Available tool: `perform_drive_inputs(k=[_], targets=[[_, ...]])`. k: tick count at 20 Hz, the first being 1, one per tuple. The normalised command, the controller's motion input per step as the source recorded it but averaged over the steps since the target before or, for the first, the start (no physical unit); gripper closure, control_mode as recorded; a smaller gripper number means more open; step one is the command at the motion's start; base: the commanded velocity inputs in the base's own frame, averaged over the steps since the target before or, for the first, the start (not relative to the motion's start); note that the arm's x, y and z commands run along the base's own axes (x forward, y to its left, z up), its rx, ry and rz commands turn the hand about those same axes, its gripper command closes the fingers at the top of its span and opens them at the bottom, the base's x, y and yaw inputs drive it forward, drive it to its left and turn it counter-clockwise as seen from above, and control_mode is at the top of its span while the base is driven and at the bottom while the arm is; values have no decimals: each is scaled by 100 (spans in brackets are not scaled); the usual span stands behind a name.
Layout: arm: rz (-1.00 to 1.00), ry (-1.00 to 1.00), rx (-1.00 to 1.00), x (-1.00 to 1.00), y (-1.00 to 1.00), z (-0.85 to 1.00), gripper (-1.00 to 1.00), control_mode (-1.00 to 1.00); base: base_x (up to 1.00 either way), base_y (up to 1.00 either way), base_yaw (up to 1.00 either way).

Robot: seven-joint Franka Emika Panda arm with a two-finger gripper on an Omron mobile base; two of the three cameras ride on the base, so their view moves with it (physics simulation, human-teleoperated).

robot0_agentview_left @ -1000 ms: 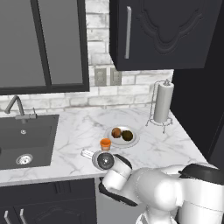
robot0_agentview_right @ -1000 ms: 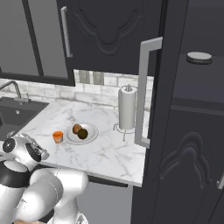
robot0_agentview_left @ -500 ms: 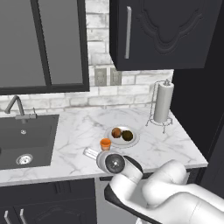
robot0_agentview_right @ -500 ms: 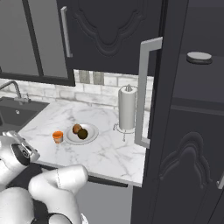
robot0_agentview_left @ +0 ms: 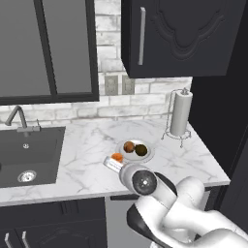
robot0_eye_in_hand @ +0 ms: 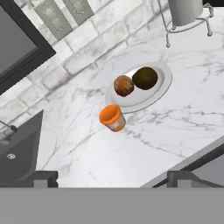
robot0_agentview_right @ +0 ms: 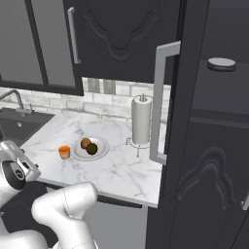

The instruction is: Pick the avocado and bread from the counter and place them on the plate. Then pick the jam from the cabinet and place it next to the plate. Lastly close the cabinet door.

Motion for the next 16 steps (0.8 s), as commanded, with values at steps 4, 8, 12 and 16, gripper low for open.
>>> perform_drive_inputs(k=[4, 8, 12, 16], targets=[[-4, 0, 0, -28, -52, 72, -100, -100, 0, 0, 0], [-1, 4, 1, -35, -63, 63, -100, -100, 0, 0, 0], [-3, 14, 1, -40, -78, 44, -100, -100, 0, 0, 0], [-2, 11, 1, -46, -93, 18, -100, -100, 0, 0, 0]])
